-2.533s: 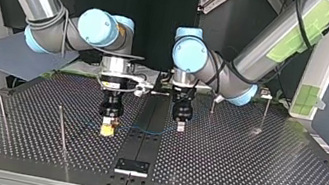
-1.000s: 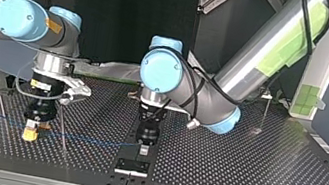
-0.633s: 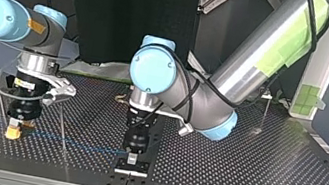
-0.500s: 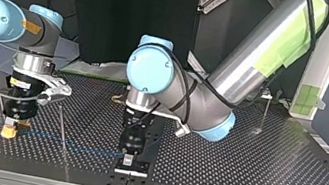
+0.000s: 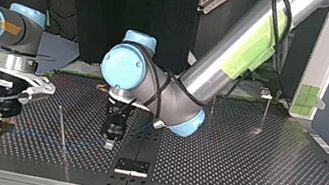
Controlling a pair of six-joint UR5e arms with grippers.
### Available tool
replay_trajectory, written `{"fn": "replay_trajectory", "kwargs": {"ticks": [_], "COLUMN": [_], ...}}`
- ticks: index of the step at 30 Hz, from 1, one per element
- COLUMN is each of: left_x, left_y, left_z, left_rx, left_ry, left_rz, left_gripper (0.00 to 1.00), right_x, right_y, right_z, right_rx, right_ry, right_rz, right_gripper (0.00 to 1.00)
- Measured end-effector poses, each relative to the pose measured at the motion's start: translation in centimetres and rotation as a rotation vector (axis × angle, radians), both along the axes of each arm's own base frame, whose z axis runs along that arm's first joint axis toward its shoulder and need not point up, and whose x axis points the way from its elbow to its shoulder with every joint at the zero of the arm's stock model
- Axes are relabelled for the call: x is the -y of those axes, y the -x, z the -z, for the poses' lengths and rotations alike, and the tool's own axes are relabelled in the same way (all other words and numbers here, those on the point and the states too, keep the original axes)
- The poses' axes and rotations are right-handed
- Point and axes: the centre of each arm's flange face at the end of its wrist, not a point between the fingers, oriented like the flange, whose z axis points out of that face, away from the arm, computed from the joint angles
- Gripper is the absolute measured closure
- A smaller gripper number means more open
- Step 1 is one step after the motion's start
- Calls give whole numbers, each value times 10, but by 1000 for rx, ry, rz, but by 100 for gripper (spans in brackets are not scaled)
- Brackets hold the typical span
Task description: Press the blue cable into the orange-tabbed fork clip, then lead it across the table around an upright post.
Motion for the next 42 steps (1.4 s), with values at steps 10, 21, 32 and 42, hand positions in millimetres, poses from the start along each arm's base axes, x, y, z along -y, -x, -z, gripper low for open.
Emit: {"fn": "replay_trajectory", "kwargs": {"ticks": [10,21,32,42], "left_x": [15,34,56,58], "left_y": [-5,-8,-14,-20], "left_z": [-14,5,46,56], "left_rx": [36,24,-7,-10], "left_ry": [26,18,42,65], "left_rz": [23,46,71,74], "left_gripper": [100,100,100,100], "right_x": [23,31,31,36], "right_y": [43,36,28,43], "right_z": [5,25,27,33], "right_rx": [20,27,29,40], "right_ry": [-26,-59,-61,-76], "right_rz": [-17,-105,-162,-127], "right_gripper": [100,100,100,100]}}
